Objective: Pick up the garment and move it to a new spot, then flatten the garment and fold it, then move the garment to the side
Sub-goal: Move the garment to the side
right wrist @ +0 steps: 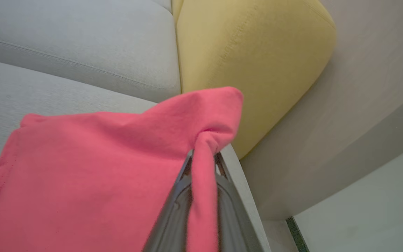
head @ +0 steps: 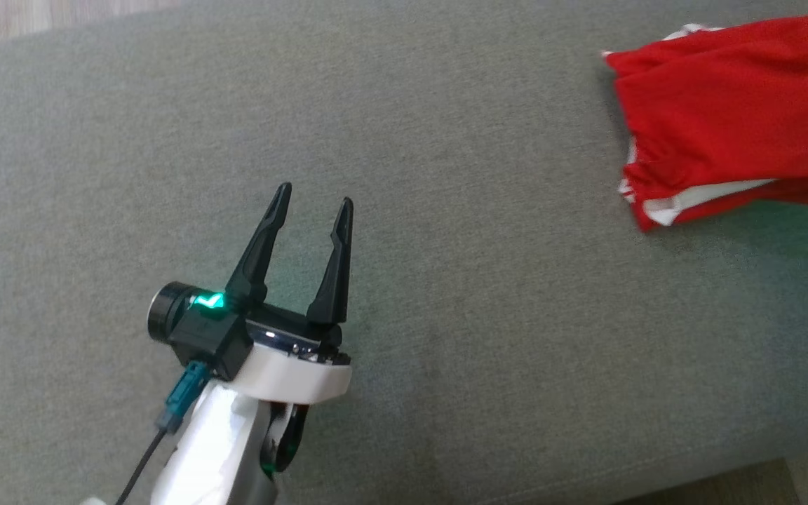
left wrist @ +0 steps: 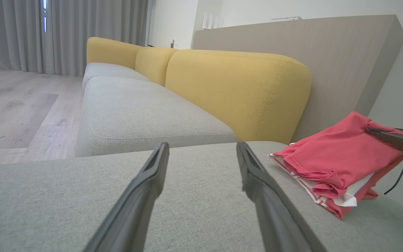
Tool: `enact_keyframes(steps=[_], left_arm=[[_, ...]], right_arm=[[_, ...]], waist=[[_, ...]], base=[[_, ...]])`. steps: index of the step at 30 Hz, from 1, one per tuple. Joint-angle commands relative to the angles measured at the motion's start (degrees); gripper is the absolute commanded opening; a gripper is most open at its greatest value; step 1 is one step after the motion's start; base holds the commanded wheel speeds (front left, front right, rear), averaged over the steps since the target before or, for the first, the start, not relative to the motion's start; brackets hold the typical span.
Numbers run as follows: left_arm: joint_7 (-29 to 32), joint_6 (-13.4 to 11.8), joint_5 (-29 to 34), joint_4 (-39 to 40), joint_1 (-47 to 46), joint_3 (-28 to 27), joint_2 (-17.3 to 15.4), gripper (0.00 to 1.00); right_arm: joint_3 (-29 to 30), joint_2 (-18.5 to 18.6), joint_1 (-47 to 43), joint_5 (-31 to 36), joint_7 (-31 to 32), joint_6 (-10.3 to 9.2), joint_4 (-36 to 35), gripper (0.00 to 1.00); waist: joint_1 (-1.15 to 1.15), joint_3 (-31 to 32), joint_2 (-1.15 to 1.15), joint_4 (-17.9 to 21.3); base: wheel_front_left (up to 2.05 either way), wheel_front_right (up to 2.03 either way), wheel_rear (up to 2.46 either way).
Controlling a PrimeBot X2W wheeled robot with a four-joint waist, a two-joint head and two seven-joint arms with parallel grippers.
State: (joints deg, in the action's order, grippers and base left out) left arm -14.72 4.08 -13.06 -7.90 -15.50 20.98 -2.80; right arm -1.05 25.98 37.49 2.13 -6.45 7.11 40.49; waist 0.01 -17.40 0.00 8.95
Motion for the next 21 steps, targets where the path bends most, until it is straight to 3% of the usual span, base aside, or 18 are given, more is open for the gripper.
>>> enact_keyframes(steps=[1,6,12,13,14,21], left_arm=[[-0.28,0.14,-0.17,2.08,-2.49,-1.10,-0.08,1.00],[-0.28,0.30,-0.20,2.10,-2.67,-1.42,-0.08,1.00],[-0.28,0.65,0.09,1.85,-2.71,-1.82,-0.08,1.00],[-0.28,0.69,0.12,1.77,-2.76,-1.90,-0.08,1.00],[-0.28,0.72,0.14,1.71,-2.80,-2.01,-0.08,1.00],[-0.28,0.82,0.18,1.11,-2.22,-2.90,-0.08,1.00]], right_arm=[[0.62,2.45,1.47,0.37,0.23,0.37,-0.72,0.00],[3.47,4.37,1.72,1.57,0.22,0.37,1.75,0.00],[6.50,3.53,1.65,2.91,-0.09,0.37,3.66,0.00],[6.91,3.29,1.67,3.27,-0.19,0.37,3.86,0.24],[7.42,3.02,1.73,3.62,-0.51,0.37,3.94,1.00],[8.95,-0.05,2.48,5.03,-2.86,0.37,2.78,1.00]], waist=[[-0.01,-0.71,0.00,-0.59],[-0.01,-1.64,0.00,-1.22],[-0.01,-1.99,0.00,-1.23],[-0.01,-1.92,0.00,-1.19],[-0.01,-1.85,0.00,-1.13],[-0.01,-0.10,0.00,-0.55]], base=[[0.00,0.00,0.00],[0.00,0.00,0.00],[0.00,0.00,0.00],[0.00,0.00,0.00],[0.00,0.00,0.00],[0.00,0.00,0.00]])
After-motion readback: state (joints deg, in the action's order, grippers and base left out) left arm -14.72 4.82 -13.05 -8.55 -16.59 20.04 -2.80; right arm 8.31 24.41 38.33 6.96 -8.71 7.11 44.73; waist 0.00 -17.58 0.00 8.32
